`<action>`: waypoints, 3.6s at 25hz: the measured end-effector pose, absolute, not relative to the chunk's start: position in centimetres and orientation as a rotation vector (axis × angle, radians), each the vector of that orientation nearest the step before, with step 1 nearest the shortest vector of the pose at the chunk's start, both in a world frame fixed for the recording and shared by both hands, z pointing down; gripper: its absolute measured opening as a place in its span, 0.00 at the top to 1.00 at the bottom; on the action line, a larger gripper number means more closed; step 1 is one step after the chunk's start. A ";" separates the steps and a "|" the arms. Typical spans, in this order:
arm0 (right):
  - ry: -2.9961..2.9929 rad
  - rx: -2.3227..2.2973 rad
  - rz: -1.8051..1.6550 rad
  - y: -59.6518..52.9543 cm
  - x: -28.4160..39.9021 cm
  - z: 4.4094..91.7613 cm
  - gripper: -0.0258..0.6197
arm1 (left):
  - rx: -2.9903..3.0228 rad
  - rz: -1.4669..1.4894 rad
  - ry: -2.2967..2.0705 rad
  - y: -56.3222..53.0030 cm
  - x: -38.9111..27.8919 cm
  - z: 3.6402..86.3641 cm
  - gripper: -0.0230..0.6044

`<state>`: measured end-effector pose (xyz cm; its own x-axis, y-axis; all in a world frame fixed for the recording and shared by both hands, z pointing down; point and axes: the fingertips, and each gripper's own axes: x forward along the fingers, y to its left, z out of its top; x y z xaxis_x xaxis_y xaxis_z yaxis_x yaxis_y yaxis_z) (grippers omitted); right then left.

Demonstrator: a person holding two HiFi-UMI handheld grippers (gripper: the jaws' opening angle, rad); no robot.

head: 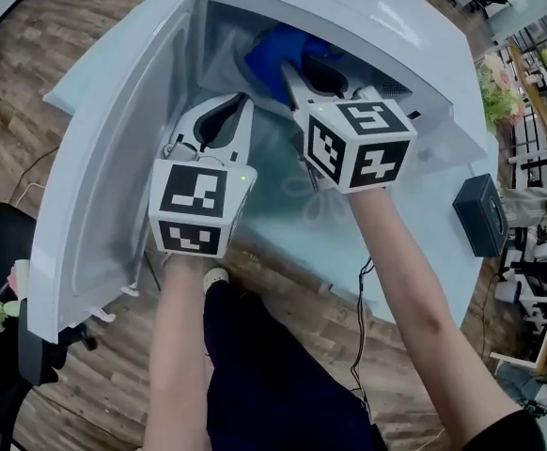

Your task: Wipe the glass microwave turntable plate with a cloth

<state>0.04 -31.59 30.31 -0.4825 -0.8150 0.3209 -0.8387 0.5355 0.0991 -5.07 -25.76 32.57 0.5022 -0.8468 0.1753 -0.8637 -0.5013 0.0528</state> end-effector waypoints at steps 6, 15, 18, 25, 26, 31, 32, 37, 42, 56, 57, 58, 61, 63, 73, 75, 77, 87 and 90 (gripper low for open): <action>-2.283 1.277 -0.165 -34.8 -1.4 31.9 0.88 | 2.559 0.145 -1.543 -25.9 -6.3 33.7 0.95; -2.093 1.232 -0.350 -39.8 -0.7 35.6 0.88 | 2.531 0.143 -1.569 -25.8 -7.1 35.3 0.95; -2.030 1.227 -0.384 -41.7 -0.5 36.4 0.88 | 2.536 0.141 -1.573 -26.0 -7.1 35.2 0.95; -1.876 1.156 -0.528 -45.5 -0.8 37.2 0.88 | 2.573 0.153 -1.583 -26.2 -6.4 35.1 0.95; -1.860 1.146 -0.536 -45.9 -0.8 37.4 0.88 | 2.578 0.161 -1.584 -26.2 -6.4 35.2 0.95; -1.745 1.071 -0.608 -47.1 -0.7 38.7 0.88 | 2.589 0.169 -1.570 -26.2 -5.9 35.5 0.95; -1.721 1.058 -0.632 -47.2 -0.7 38.7 0.89 | 2.594 0.173 -1.571 -26.2 -5.9 35.5 0.95; -1.648 1.011 -0.670 -47.1 -0.2 38.9 0.89 | 2.591 0.165 -1.572 -26.0 -5.8 35.5 0.95; -1.543 0.991 -0.679 -47.0 1.7 39.1 0.89 | 2.603 0.170 -1.564 -25.4 -5.5 35.4 0.95; -1.244 0.952 -0.580 -46.2 8.9 39.8 0.89 | 2.620 0.188 -1.555 -24.0 -5.4 35.4 0.95; -1.227 0.957 -0.555 -46.1 9.6 39.8 0.89 | 2.621 0.186 -1.555 -24.0 -5.4 35.4 0.95; -1.211 0.963 -0.529 -46.0 10.2 39.8 0.89 | 2.621 0.185 -1.555 -24.0 -5.4 35.4 0.95; -1.187 0.988 -0.460 -45.8 11.5 39.5 0.89 | 2.621 0.185 -1.552 -24.0 -5.5 35.4 0.95; -1.180 0.997 -0.414 -45.7 12.0 39.5 0.89 | 2.623 0.187 -1.550 -23.9 -5.5 35.4 0.95; -1.164 1.041 -0.439 -45.6 11.9 38.6 0.89 | 2.614 0.185 -1.547 -23.8 -6.1 35.4 0.95; -1.185 1.056 -0.496 -45.7 11.2 37.9 0.89 | 2.600 0.154 -1.524 -23.7 -6.2 35.5 0.95; -1.239 1.079 -0.522 -45.8 10.2 37.1 0.89 | 2.579 0.116 -1.509 -23.6 -6.4 35.6 0.95; -1.556 1.120 -0.705 -43.7 3.5 34.2 0.89 | 2.554 0.154 -1.543 -23.7 -6.5 36.2 0.95; -1.626 1.107 -0.737 -42.6 1.6 33.6 0.89 | 2.562 0.152 -1.532 -23.5 -6.2 36.1 0.95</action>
<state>1.62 -42.60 33.64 -0.0871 -0.9169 0.3894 -0.3111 0.3964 0.8638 -6.23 -23.51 36.09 0.4725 -0.8659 0.1642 -0.8813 -0.4661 0.0781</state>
